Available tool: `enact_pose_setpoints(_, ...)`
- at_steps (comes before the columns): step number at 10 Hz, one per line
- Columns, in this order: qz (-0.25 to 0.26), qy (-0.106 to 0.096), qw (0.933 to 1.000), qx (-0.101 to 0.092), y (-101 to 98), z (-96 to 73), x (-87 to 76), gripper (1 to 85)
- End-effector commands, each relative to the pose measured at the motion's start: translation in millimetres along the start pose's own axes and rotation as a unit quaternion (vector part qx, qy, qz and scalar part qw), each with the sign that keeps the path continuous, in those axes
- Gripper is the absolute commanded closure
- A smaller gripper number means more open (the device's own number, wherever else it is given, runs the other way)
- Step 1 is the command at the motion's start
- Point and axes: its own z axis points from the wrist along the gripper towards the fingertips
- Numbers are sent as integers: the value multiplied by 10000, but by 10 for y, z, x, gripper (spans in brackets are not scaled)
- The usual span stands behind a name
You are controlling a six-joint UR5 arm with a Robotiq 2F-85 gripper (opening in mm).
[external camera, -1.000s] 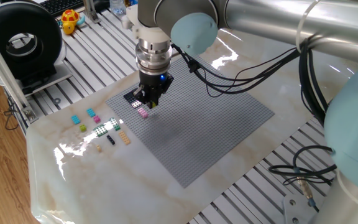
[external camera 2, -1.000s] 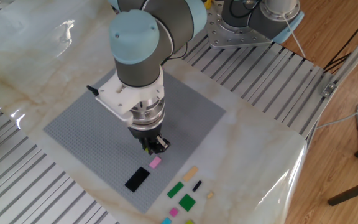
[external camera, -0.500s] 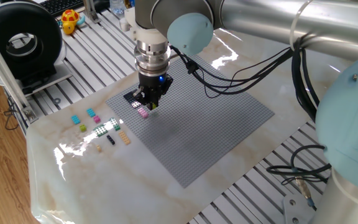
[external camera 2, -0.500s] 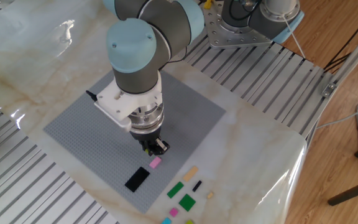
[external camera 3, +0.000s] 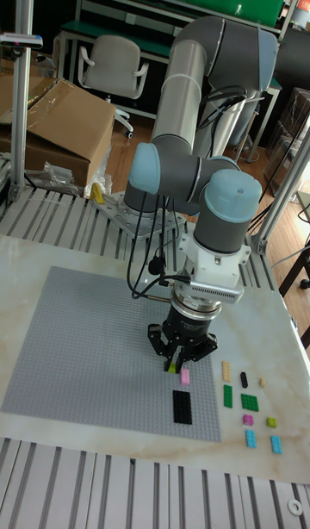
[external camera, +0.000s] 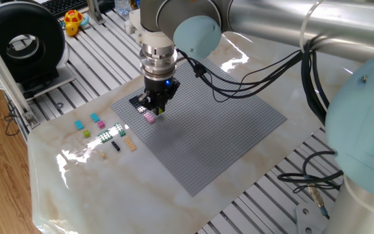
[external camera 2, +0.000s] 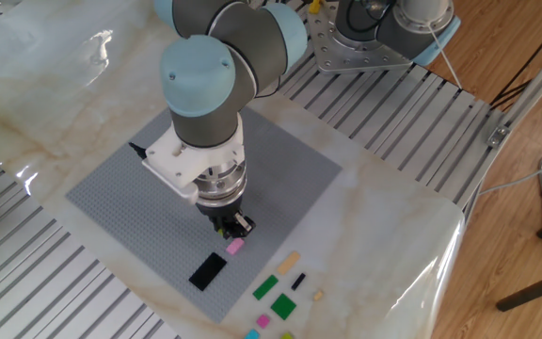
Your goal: Stack small Lego blocks randomly, one at a time
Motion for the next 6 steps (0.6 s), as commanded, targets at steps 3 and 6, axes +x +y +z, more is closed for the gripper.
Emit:
enact_pose_setpoints(3, 54, -31, 9999, -98, 44, 30, -32, 843)
enact_pose_setpoints(6, 23, -54, 9999, -107, 36, 54, -36, 843)
